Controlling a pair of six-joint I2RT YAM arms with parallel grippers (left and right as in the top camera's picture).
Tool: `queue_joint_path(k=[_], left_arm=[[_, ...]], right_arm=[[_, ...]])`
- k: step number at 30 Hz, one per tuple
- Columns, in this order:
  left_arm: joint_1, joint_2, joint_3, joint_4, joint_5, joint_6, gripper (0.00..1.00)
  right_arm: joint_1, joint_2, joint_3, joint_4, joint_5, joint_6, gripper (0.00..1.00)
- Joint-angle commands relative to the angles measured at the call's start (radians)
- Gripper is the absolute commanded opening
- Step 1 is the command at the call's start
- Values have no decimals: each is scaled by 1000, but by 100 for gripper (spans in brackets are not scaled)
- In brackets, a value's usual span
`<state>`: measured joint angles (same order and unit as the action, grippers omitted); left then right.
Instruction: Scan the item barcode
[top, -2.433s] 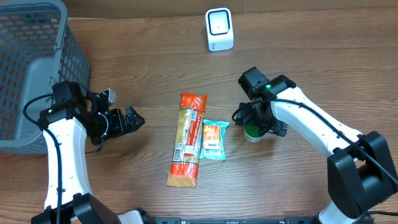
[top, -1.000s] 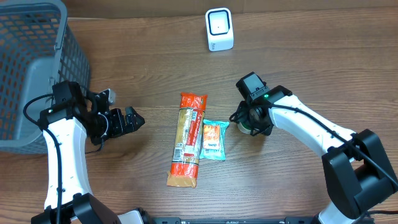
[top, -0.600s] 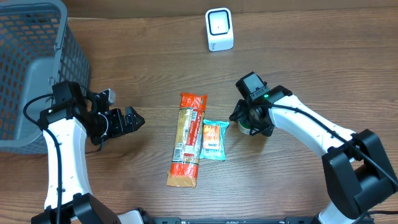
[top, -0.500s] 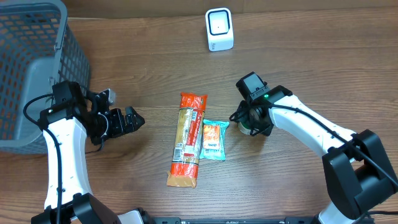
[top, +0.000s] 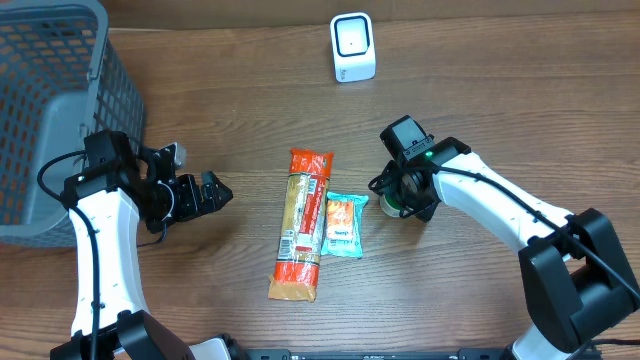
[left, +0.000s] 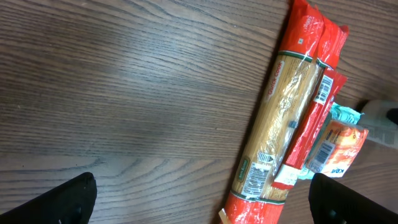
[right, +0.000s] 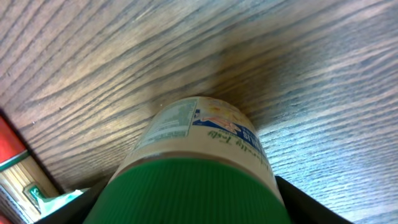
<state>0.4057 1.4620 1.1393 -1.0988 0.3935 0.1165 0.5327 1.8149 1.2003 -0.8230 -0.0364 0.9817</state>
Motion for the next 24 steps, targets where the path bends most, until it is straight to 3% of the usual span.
queue_joint_path(k=[1, 3, 6, 10, 16, 24], left_arm=[[-8, 4, -1, 0, 14, 30, 100], [-8, 4, -1, 0, 15, 30, 100], [-8, 4, -1, 0, 15, 30, 100], [-8, 4, -1, 0, 14, 30, 99], [-8, 4, -1, 0, 15, 30, 99], [-8, 4, -1, 0, 15, 30, 100]], right_arm=[[6, -11, -5, 3, 35, -56, 88], [6, -12, -5, 3, 44, -169, 100], [4, -12, 6, -21, 43, -348, 100], [-17, -12, 94, -153, 43, -409, 100], [-31, -12, 256, -284, 38, -364, 100], [-24, -11, 267, -315, 131, -166, 100]])
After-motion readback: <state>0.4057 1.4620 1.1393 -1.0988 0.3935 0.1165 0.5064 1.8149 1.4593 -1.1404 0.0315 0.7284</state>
